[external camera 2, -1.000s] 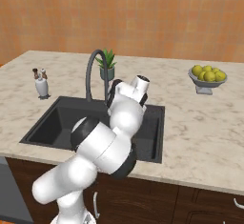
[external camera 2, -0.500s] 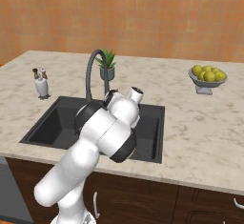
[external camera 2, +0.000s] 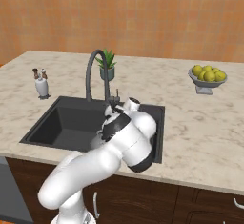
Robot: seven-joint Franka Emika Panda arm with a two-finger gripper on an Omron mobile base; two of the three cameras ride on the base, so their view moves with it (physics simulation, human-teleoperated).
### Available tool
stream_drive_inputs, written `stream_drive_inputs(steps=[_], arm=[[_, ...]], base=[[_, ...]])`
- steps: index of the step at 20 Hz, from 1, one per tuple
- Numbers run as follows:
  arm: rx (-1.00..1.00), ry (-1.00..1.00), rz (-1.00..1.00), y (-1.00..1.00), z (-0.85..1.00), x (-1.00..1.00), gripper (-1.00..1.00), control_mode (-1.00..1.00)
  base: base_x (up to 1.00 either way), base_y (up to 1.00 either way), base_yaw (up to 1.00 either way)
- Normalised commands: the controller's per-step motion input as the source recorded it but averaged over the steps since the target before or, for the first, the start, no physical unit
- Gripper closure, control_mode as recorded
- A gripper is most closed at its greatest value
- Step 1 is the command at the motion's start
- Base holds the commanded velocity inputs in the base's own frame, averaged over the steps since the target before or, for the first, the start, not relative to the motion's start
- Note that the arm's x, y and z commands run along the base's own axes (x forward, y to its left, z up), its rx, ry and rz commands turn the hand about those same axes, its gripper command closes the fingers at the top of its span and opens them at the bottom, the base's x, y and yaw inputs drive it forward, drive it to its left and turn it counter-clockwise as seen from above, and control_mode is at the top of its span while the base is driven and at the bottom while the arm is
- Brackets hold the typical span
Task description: Put the colander in the sink, put the kiwi, orange in the colander, and turn on the sink faucet and pour water over the colander.
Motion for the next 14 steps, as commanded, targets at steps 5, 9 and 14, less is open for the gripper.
stream_drive_inputs(steps=[5, 9, 14], arm=[[0.0, 0.01, -0.01, 0.0, -0.54, 0.0, 1.0, -1.0], [-0.11, 0.0, -0.11, 0.03, -0.39, -0.04, 1.0, -1.0], [-0.12, -0.04, -0.15, 0.08, -0.2, -0.18, 1.0, -1.0]], base=[[0.0, 0.0, 0.0], [0.0, 0.0, 0.0], [0.0, 0.0, 0.0]])
